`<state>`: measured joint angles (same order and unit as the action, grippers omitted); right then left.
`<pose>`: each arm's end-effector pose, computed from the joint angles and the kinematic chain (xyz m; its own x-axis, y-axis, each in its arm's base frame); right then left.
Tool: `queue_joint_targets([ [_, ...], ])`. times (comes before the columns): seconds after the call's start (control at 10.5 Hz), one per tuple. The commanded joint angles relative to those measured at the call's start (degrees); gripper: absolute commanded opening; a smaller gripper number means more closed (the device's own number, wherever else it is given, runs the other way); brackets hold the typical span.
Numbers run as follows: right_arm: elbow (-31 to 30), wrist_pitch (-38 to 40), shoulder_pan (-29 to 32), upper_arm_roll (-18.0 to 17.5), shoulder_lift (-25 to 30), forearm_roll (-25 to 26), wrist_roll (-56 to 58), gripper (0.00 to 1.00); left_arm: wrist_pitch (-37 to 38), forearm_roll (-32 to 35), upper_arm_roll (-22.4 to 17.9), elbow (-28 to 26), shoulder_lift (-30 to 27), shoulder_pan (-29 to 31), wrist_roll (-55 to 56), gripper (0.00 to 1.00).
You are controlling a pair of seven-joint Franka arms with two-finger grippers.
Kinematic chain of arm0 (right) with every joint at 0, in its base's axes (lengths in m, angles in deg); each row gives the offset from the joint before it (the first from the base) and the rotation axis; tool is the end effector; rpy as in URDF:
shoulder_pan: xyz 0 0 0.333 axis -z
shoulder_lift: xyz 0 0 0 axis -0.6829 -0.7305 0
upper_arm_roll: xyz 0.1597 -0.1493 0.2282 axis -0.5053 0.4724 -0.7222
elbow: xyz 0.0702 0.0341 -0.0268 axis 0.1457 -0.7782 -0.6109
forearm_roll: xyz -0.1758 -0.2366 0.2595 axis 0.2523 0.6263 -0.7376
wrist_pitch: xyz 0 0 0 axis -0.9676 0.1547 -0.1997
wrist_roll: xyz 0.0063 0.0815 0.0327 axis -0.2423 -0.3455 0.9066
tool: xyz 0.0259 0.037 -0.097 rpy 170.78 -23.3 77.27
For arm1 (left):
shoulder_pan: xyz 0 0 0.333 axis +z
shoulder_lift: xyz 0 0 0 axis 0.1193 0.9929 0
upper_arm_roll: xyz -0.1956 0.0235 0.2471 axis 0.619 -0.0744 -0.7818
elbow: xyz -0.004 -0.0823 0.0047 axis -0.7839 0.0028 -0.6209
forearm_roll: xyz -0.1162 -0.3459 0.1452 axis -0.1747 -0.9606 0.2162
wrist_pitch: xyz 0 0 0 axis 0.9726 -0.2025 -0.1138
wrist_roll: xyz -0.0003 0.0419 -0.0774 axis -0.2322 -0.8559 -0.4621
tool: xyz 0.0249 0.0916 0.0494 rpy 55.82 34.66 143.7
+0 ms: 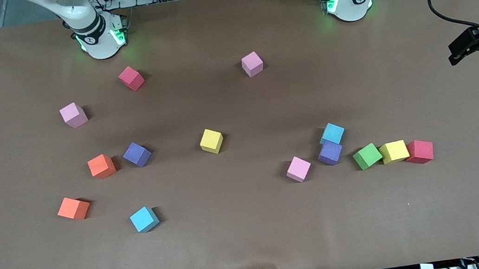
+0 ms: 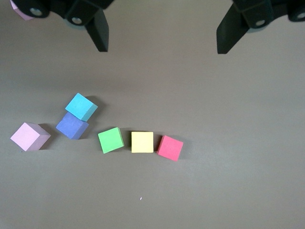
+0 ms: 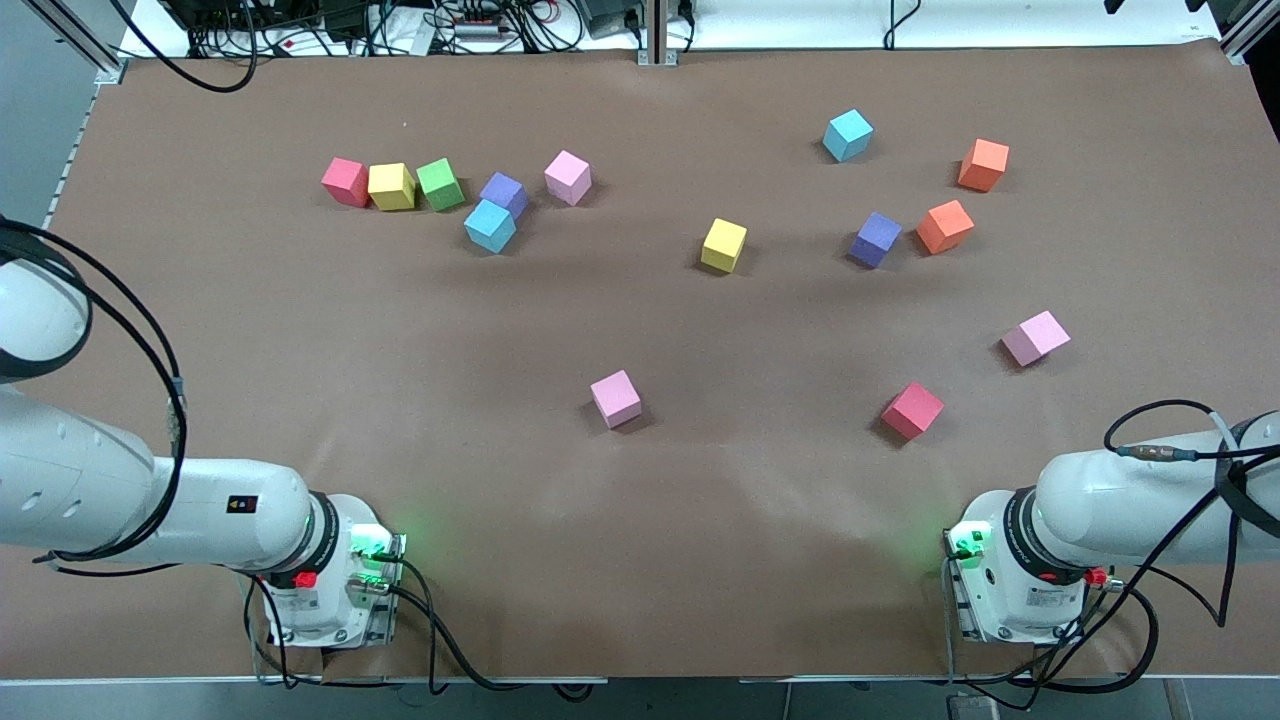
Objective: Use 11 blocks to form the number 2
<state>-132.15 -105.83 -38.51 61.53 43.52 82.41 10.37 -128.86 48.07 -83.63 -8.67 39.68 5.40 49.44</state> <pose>0.5496 -0.0399 0.6448 0.9996 -0.0269 0.0006 -0.0269 -0.9996 0.0073 0.5582 -0.0216 0.6379 0.9973 0.0720 0.0153 0.0724 -0.9969 -0.0309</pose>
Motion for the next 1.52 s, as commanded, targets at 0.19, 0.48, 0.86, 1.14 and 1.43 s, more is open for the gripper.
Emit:
queue_joint_targets([
  [0.19, -0.09, 0.47, -0.07, -0.20, 0.33, 0.20, -1.13, 1.00, -0.11, -1.53, -0.11, 0.67, 0.48, 0.13, -0.90, 1.00],
  [0.48, -0.09, 0.21, -0.51, -0.20, -0.02, 0.20, -1.04, 1.00, -0.37, -2.76, -0.02, 0.58, 1.78, -0.14, -0.90, 1.00],
  [0.86, 0.00, -0.05, -0.25, 0.15, -0.11, 0.28, -1.04, 1.00, -0.81, -6.10, 0.51, -0.03, 3.55, -3.72, 1.03, 1.00],
  [1.14, -0.18, -0.05, -0.60, 0.15, -0.28, 0.28, -1.04, 1.00, -0.81, -6.10, 3.39, -0.30, 5.04, -7.06, 7.51, 1.00],
  [1.43, -0.53, -0.14, -0.60, 0.06, -0.28, 0.28, -1.04, 1.00, -0.72, -6.10, 5.95, -1.60, 6.01, -13.91, 17.46, 1.00],
])
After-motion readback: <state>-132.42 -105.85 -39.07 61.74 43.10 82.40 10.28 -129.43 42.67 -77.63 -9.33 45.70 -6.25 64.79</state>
